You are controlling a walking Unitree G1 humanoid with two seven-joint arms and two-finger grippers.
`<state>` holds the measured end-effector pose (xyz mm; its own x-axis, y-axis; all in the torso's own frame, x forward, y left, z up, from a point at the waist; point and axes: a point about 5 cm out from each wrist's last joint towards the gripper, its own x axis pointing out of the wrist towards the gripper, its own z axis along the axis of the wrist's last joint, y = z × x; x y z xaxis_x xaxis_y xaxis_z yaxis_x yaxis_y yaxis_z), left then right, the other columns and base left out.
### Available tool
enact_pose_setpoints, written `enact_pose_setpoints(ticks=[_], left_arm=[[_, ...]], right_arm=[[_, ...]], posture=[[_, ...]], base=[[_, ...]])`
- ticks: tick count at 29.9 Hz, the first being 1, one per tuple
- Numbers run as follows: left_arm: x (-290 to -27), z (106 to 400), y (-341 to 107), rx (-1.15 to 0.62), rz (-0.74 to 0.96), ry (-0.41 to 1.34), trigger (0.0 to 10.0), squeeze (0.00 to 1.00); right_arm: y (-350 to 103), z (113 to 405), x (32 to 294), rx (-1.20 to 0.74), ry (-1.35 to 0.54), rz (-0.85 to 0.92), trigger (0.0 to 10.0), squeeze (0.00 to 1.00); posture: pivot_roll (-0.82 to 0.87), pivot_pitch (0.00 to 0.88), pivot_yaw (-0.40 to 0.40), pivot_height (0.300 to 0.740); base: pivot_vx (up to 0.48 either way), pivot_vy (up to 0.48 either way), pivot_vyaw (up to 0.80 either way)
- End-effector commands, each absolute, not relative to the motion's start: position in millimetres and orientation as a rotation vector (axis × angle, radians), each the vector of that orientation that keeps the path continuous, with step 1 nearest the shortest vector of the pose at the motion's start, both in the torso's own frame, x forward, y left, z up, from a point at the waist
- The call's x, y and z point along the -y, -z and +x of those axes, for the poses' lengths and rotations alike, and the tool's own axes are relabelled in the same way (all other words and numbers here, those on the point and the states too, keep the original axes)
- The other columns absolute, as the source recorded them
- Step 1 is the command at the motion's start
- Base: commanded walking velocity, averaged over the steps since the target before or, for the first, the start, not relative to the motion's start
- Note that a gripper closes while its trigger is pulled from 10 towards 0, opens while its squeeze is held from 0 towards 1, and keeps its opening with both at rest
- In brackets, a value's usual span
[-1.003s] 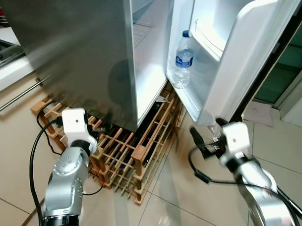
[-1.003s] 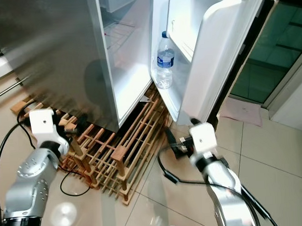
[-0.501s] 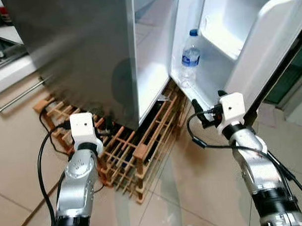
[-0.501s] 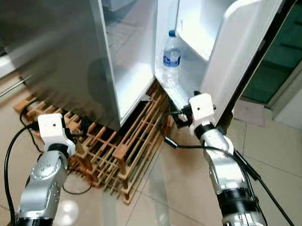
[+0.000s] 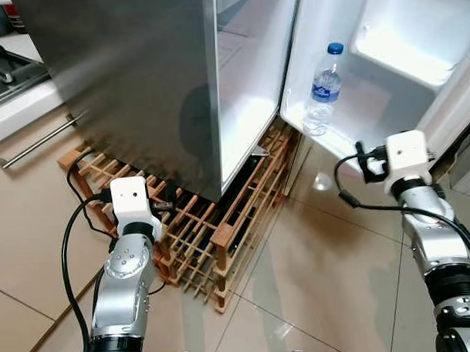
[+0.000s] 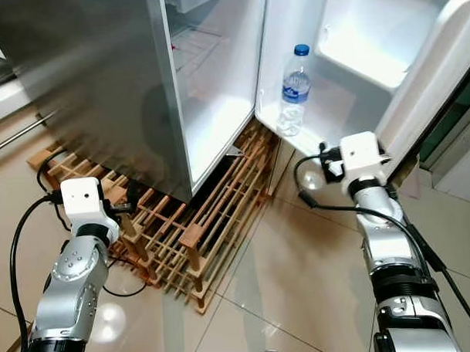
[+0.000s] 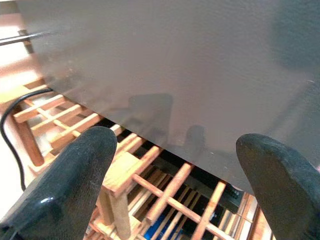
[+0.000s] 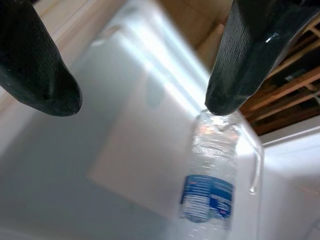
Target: Restocking fridge
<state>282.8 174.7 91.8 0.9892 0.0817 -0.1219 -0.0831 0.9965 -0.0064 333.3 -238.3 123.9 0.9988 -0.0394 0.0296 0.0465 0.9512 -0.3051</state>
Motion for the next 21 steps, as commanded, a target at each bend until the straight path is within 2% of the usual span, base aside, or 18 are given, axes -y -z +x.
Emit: enact_pose_setpoints(ticks=[1, 3, 8, 14, 15, 16, 18, 21], left_arm=[[-171.2, 288.4, -98.6, -0.091, -0.001, -0.074, 10.0, 0.00], [-170.4, 289.5, -100.5, -0.084, 0.000, -0.072, 10.0, 0.00], [-168.6, 290.9, -102.5, -0.073, 0.003, -0.069, 10.0, 0.00], [-166.8, 291.9, -102.7, -0.067, 0.000, -0.086, 10.0, 0.00], [-167.1, 292.3, -102.9, -0.063, -0.001, -0.095, 10.0, 0.00], [-168.6, 293.4, -102.4, -0.064, -0.014, -0.111, 10.0, 0.00], [-170.8, 294.9, -102.3, -0.063, -0.023, -0.126, 10.0, 0.00], [-170.9, 295.9, -106.3, -0.043, -0.003, -0.119, 10.0, 0.00]], right_arm=[[-131.4, 334.7, 225.5, 0.071, 0.011, -0.287, 10.0, 0.00], [-134.9, 333.9, 208.2, 0.109, -0.035, -0.258, 10.0, 0.00], [-138.5, 331.5, 170.3, 0.156, -0.143, -0.207, 10.0, 0.00], [-135.5, 323.2, 138.1, 0.159, -0.242, -0.104, 10.0, 0.00], [-132.7, 321.8, 136.5, 0.145, -0.243, -0.069, 10.0, 0.00], [-126.6, 321.3, 140.1, 0.096, -0.202, 0.073, 10.0, 0.00], [-115.6, 319.3, 147.4, 0.031, -0.143, 0.226, 10.0, 0.00], [-107.6, 314.2, 152.1, 0.011, -0.138, 0.185, 10.0, 0.00]], posture=[[-0.06, 0.000, -0.007, 0.740], [-0.06, 0.000, -0.007, 0.740], [-0.06, 0.000, -0.008, 0.740], [-0.05, 0.000, -0.013, 0.740], [-0.05, 0.000, -0.013, 0.740], [-0.04, 0.000, -0.016, 0.740], [-0.03, 0.000, -0.020, 0.740], [-0.03, 0.000, -0.023, 0.740]], base=[[0.000, 0.000, 0.00], [0.000, 0.000, 0.00], [0.000, 0.000, 0.66], [0.000, 0.000, 0.61], [0.000, 0.000, 0.61], [0.000, 0.000, 0.61], [0.000, 0.000, 0.61], [-0.176, 0.225, 0.61]])
